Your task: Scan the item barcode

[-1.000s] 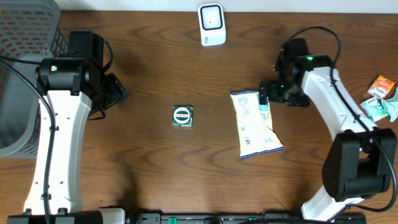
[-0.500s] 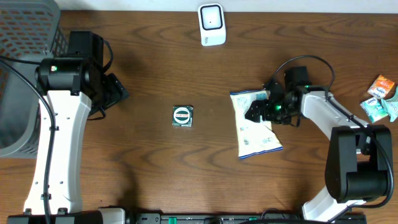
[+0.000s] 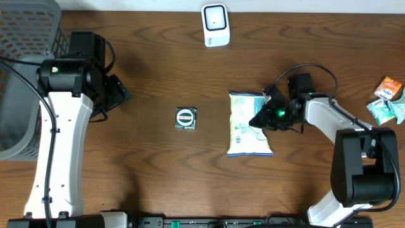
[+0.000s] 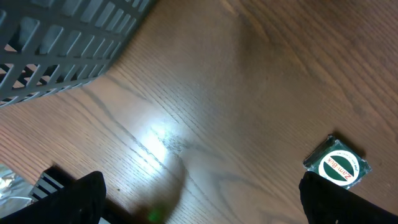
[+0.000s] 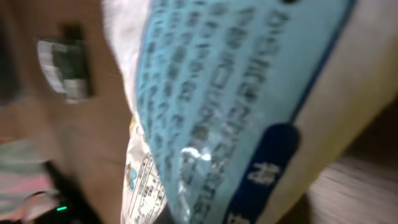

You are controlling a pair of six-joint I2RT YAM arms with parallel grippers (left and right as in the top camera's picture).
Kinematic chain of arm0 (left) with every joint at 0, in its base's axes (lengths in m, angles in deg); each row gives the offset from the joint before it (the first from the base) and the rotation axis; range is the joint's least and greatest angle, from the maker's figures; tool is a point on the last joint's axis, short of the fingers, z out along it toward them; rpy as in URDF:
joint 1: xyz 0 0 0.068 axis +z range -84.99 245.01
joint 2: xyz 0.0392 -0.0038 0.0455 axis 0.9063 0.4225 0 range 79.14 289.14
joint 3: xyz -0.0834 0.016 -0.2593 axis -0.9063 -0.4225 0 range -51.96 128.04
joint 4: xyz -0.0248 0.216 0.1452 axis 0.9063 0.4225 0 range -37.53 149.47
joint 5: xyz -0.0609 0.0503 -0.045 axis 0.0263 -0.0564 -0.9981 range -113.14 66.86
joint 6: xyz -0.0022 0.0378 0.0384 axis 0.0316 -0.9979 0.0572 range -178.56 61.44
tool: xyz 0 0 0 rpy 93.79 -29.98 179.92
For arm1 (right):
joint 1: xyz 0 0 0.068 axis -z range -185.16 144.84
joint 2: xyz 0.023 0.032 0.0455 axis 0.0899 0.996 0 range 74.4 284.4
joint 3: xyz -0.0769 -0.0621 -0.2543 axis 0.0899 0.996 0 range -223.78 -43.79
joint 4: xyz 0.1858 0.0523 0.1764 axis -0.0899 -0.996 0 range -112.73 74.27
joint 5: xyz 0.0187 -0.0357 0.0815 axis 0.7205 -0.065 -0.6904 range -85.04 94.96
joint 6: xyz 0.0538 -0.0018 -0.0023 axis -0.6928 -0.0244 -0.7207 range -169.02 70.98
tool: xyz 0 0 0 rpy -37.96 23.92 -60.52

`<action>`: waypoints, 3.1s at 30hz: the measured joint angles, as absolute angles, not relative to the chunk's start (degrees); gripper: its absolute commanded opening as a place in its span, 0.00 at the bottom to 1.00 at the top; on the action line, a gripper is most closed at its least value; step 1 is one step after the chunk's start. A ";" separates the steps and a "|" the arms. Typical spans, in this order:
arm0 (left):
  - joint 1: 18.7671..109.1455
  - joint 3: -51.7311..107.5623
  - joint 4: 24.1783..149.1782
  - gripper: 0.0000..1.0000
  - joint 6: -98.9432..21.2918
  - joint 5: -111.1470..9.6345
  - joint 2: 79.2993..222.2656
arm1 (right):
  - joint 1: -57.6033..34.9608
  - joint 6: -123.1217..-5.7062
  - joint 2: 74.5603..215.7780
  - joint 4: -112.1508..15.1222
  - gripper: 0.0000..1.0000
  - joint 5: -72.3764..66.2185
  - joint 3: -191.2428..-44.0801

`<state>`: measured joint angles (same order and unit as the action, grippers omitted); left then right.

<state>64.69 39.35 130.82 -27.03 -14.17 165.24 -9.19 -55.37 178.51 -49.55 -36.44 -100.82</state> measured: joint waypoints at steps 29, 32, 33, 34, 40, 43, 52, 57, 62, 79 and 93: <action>64.69 39.35 130.84 0.98 -27.06 -14.17 165.24 | -15.73 -56.90 144.50 -49.03 0.01 -42.54 -110.55; 64.69 39.35 130.84 0.98 -27.06 -14.17 165.24 | -16.58 -57.46 145.01 -49.07 0.01 -41.43 -110.55; 64.69 39.35 130.84 0.98 -27.06 -14.17 165.24 | -16.60 -57.57 145.27 -49.07 0.01 -41.30 -110.55; 64.69 39.35 130.84 0.98 -27.06 -14.17 165.24 | -16.60 -57.59 145.55 -49.07 0.01 -41.14 -110.55; 64.69 39.35 130.84 0.98 -27.03 -14.17 165.24 | -16.62 -58.71 147.82 -50.03 0.01 -35.48 -110.57; 64.69 39.35 130.84 0.97 -27.03 -14.17 165.24 | -17.17 -59.71 150.23 -51.80 0.01 -25.86 -110.59; 64.69 39.35 130.84 0.98 -27.03 -14.17 165.24 | -19.81 -60.55 159.71 -54.40 0.01 12.56 -110.59; 64.69 39.35 130.84 0.98 -27.06 -14.19 165.24 | -21.15 -60.52 164.50 -59.48 0.01 31.47 -110.59; 64.69 39.35 130.84 0.98 -27.06 -14.17 165.24 | -21.80 -60.28 169.64 -62.19 0.01 39.82 -110.59; 64.69 39.35 130.82 0.98 -27.03 -14.17 165.24 | -31.51 -60.65 178.71 -63.87 0.56 23.95 -113.39; 64.69 39.35 130.84 0.98 -27.03 -14.17 165.24 | -29.82 -61.73 178.93 -78.10 0.81 18.83 -131.27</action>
